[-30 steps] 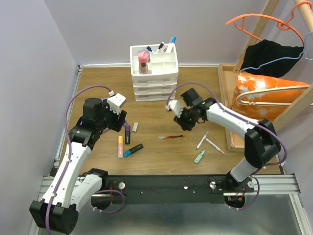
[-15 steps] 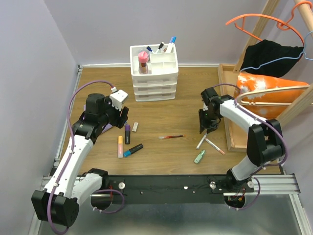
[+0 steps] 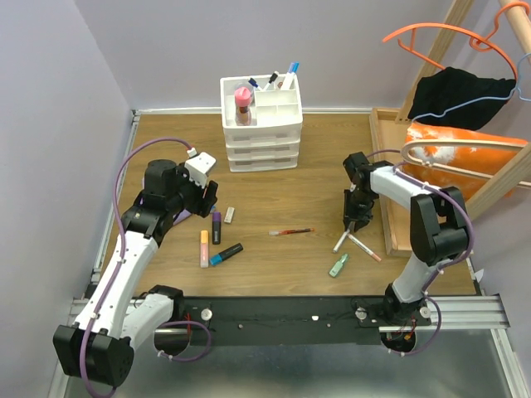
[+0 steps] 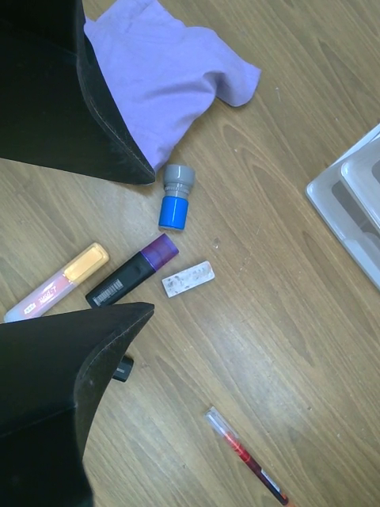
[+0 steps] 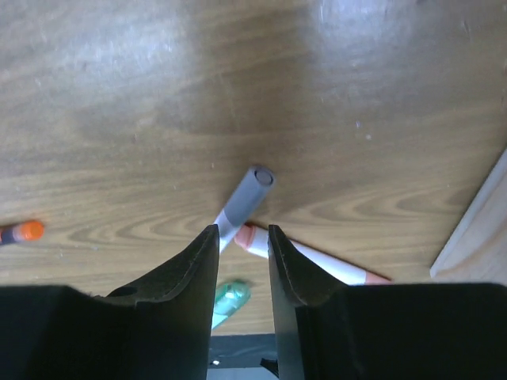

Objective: Sort the stationery into containers
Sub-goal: Pick up the pen from the center of the board.

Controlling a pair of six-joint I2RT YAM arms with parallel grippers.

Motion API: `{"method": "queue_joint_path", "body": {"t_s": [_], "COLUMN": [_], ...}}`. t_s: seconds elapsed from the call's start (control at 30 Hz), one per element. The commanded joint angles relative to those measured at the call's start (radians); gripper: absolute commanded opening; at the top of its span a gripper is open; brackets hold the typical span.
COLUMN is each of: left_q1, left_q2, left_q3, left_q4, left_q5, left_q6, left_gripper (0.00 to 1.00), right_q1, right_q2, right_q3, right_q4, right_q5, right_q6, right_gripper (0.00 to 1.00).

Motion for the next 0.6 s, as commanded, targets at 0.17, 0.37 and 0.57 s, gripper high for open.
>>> {"method": "queue_joint_path", "body": {"t_s": [0.17, 0.37, 0.57], "left_q1": [0.004, 0.005, 0.005], "left_q2": [-0.039, -0.047, -0.036], "left_q3": [-0.043, -0.045, -0.020], "left_q4": [0.016, 0.007, 0.009], "left_q5": [0.007, -0.002, -0.011], "left_q6": [-0.017, -0.007, 0.006], "left_gripper": [0.70, 0.70, 0.70], "right_q1": [-0.005, 0.012, 0.168], "right_q2": [0.109, 0.143, 0.083], "right_q3": [0.071, 0.119, 0.330], "right_q4": [0.068, 0.061, 0.085], "right_q5": [-0.036, -0.070, -0.197], "right_q6": [0.014, -0.002, -0.038], "right_gripper": [0.37, 0.01, 0.01]}}
